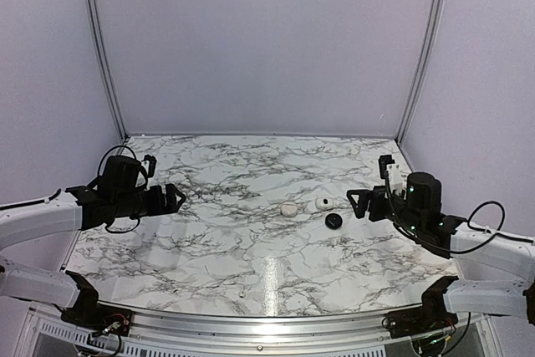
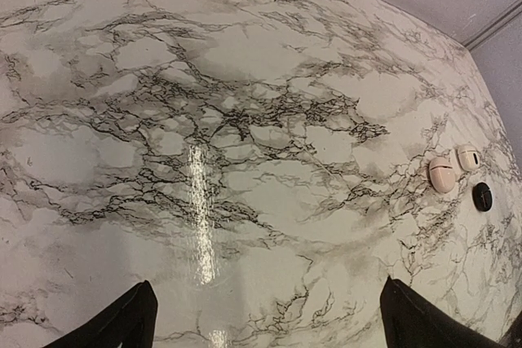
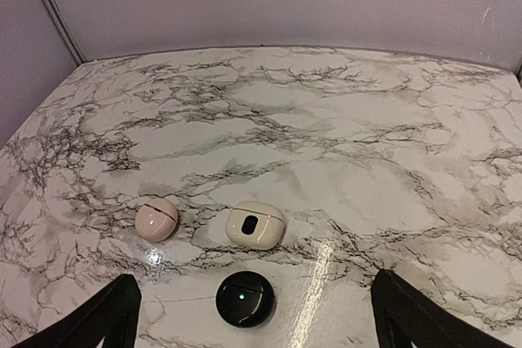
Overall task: Insert the wireless bluetooth earbuds into the charging case
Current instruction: Reset both arms
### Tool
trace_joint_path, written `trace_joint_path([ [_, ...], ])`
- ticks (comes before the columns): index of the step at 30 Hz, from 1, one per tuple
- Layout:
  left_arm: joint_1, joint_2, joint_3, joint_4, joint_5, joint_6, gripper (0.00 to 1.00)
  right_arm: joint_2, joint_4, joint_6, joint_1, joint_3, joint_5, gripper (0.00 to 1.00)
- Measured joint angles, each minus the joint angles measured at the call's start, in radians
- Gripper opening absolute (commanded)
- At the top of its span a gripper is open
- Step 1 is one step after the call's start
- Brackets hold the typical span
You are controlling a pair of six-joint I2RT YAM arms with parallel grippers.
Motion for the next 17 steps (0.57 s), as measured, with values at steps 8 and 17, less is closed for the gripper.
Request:
trace_joint_path([
  [8,0.000,-0.005,0.000,0.000,0.000,0.000,0.99,-0.023,-0.004,-0.001,0.000,0.000,0.006,0.99],
  [17,0.000,-0.057,0.010,-0.003,0.000,0.009,0.99,-0.093,-0.029,-0.002,0.000,0.007,0.037,0.99],
])
